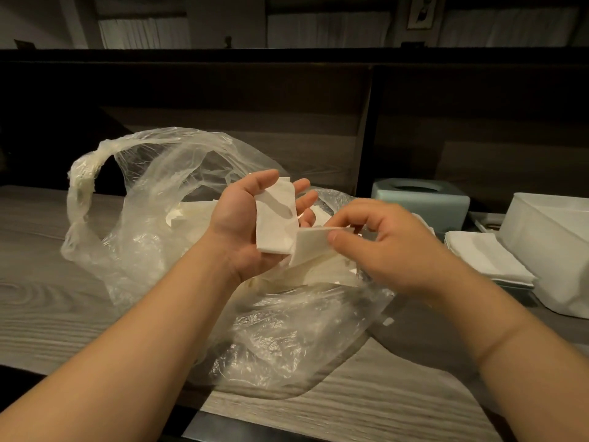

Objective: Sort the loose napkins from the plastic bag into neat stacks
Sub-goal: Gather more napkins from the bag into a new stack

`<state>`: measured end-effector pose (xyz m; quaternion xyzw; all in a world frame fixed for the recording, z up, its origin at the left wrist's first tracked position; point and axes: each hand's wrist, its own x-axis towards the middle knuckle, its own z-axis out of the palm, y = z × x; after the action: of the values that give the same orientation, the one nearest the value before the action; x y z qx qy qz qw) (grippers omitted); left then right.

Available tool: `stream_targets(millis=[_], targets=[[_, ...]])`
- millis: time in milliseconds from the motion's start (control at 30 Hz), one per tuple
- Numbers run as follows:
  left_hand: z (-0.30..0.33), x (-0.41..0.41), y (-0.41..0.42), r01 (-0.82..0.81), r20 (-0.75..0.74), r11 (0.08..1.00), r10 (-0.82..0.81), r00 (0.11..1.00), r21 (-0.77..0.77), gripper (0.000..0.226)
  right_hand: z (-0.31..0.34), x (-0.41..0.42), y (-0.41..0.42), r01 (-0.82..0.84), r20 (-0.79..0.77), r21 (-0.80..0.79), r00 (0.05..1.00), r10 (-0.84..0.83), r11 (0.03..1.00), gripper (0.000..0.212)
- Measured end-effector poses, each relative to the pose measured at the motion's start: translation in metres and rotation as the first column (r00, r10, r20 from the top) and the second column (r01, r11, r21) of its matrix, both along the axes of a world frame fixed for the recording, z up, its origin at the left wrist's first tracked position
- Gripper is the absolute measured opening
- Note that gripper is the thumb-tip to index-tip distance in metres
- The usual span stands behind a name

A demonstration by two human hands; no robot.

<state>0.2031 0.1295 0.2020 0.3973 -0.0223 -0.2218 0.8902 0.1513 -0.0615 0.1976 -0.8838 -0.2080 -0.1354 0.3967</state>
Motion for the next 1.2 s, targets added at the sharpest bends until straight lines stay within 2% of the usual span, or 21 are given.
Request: stream_targets(millis=[67,133,167,200,333,433,600,733,900,967,1100,1200], targets=[[0.001,-0.002,0.000,0.036,0.034,0.999,-0.037,0.999,0.039,0.049,0.006,-0.006,-0.001,-0.129,-0.050,0.278,0.988,0.149,0.952,0.015],[0.002,-0.006,-0.001,0.115,0.076,0.987,-0.124,0.989,0.113,0.054,0.011,-0.009,-0.002,-0.215,-0.074,0.529,0.952,0.297,0.821,0.009],[0.002,-0.008,-0.001,0.143,0.096,0.977,-0.159,0.983,0.156,0.054,0.011,-0.010,-0.002,-0.210,-0.082,0.602,0.943,0.321,0.771,0.005],[0.003,-0.010,-0.002,0.160,0.114,0.968,-0.184,0.976,0.194,0.051,0.011,-0.009,-0.001,-0.172,-0.095,0.619,0.952,0.291,0.766,0.006],[0.002,-0.018,-0.007,0.257,0.160,0.915,-0.316,0.935,0.310,0.042,0.003,-0.007,0.008,-0.015,-0.130,0.544,0.986,0.101,0.839,0.008],[-0.003,-0.015,-0.008,0.385,0.111,0.870,-0.434,0.894,0.307,0.060,-0.003,-0.004,0.013,0.050,-0.132,0.500,0.991,0.019,0.865,0.008],[-0.008,-0.009,-0.007,0.463,0.162,0.808,-0.544,0.823,0.363,0.088,-0.002,-0.007,0.015,0.081,-0.129,0.508,0.991,-0.017,0.858,0.009],[-0.007,-0.009,-0.005,0.482,0.203,0.781,-0.587,0.784,0.397,0.092,-0.001,-0.008,0.016,0.091,-0.142,0.515,0.990,-0.020,0.852,0.009],[-0.004,-0.017,-0.005,0.476,0.210,0.808,-0.561,0.801,0.347,0.062,-0.003,-0.008,0.016,0.108,-0.133,0.508,0.990,-0.046,0.854,0.006],[-0.003,-0.018,-0.006,0.453,0.208,0.810,-0.549,0.809,0.373,0.052,-0.005,-0.006,0.016,0.124,-0.110,0.489,0.991,-0.080,0.863,0.009],[-0.001,-0.017,-0.009,0.321,0.151,0.881,-0.391,0.908,0.348,0.057,-0.004,-0.002,0.013,0.122,-0.126,0.565,0.990,-0.061,0.816,0.009],[0.002,-0.014,-0.009,0.214,0.129,0.946,-0.250,0.960,0.242,0.058,-0.005,0.003,0.009,0.184,-0.011,0.414,0.980,-0.197,0.892,0.005]])
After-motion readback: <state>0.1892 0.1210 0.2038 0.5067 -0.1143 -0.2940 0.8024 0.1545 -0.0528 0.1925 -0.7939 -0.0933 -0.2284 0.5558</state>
